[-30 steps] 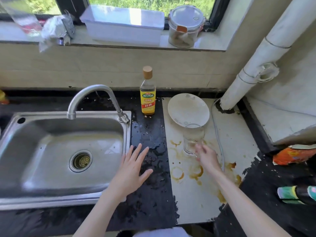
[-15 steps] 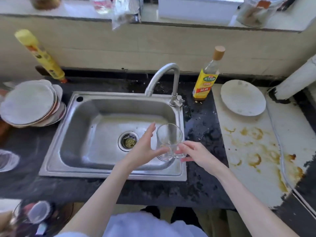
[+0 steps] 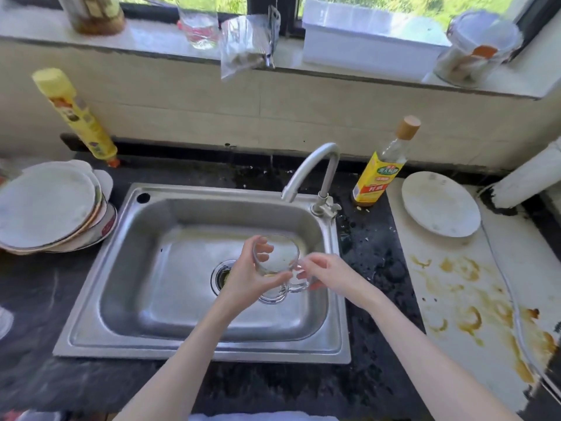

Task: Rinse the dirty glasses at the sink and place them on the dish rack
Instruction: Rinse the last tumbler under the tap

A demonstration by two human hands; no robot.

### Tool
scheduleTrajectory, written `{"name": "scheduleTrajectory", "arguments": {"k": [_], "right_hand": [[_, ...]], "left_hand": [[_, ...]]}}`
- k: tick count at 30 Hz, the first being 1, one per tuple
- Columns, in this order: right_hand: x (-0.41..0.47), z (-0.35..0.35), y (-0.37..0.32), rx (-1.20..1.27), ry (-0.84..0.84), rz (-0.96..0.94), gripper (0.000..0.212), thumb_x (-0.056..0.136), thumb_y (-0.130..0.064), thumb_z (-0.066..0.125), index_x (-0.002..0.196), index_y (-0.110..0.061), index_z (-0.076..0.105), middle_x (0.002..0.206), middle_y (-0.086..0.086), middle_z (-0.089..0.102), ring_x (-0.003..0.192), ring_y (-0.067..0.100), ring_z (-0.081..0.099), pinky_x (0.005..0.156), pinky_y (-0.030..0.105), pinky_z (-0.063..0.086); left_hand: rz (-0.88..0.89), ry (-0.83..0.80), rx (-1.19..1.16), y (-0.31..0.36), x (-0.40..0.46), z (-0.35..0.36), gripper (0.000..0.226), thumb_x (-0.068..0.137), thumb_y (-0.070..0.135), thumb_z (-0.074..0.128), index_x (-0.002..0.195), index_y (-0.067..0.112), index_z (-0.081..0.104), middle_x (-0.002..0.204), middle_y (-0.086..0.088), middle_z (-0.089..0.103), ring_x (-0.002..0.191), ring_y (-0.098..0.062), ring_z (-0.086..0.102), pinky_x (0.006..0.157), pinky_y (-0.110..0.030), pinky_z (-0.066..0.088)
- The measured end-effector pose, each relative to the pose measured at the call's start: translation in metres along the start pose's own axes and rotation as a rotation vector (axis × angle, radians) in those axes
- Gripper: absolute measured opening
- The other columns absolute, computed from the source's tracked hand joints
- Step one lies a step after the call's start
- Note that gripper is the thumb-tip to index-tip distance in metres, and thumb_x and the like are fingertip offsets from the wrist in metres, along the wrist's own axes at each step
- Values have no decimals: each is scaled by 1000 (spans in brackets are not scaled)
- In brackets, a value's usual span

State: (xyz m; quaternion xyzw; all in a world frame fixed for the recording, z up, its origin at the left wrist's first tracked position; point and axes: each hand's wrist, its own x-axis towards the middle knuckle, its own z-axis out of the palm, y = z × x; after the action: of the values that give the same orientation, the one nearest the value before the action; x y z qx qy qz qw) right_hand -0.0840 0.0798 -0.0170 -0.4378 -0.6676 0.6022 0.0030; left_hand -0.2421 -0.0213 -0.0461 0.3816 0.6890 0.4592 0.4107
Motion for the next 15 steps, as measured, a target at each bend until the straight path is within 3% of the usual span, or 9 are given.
{"name": "scheduleTrajectory", "arguments": {"k": [3, 5, 7, 8, 12, 15], "right_hand": [[25, -23, -2, -119, 376, -39, 33, 97, -27, 48, 123, -11, 56, 125, 5, 59, 117, 16, 53, 96, 28, 41], [44, -43, -3, -237, 546, -17, 45, 98, -22, 43, 141, -8, 37, 146, 9, 39, 134, 22, 36, 109, 33, 30], [62, -55, -3, -315, 510, 51, 54, 99, -18, 38, 148, -7, 18, 156, 8, 19, 143, 23, 19, 115, 35, 18], [69, -57, -2, -322, 479, 74, 54, 100, -17, 36, 149, -7, 16, 157, 8, 17, 144, 23, 18, 115, 34, 17], [76, -48, 0, -285, 571, 1, 41, 100, -12, 34, 141, -6, 36, 144, 10, 41, 133, 25, 36, 105, 32, 29], [78, -39, 8, -397, 603, -51, 41, 100, -12, 32, 139, -8, 39, 144, 11, 42, 137, 25, 31, 109, 35, 26]], "left_hand": [[-22, -3, 17, -2, 17, -2, 80, 48, 52, 79, 114, 40, 36, 112, 14, 56, 108, -8, 54, 89, -27, 46], [-14, -33, 60, -3, 29, -4, 77, 57, 39, 85, 117, 36, 37, 114, 10, 56, 108, -8, 53, 85, -20, 43], [-9, -49, 93, -6, 39, -6, 75, 62, 29, 86, 120, 32, 37, 116, 7, 56, 107, -6, 53, 81, -14, 42], [-11, -55, 100, -8, 42, -7, 75, 63, 27, 85, 120, 31, 37, 116, 6, 56, 106, -5, 53, 80, -13, 41], [-40, -69, 85, -17, 50, -8, 77, 62, 26, 86, 123, 26, 39, 117, 6, 55, 107, -5, 53, 76, -7, 41], [-52, -82, 75, -23, 52, -7, 76, 62, 26, 86, 122, 26, 39, 118, 5, 55, 109, -8, 53, 79, -6, 39]]}}
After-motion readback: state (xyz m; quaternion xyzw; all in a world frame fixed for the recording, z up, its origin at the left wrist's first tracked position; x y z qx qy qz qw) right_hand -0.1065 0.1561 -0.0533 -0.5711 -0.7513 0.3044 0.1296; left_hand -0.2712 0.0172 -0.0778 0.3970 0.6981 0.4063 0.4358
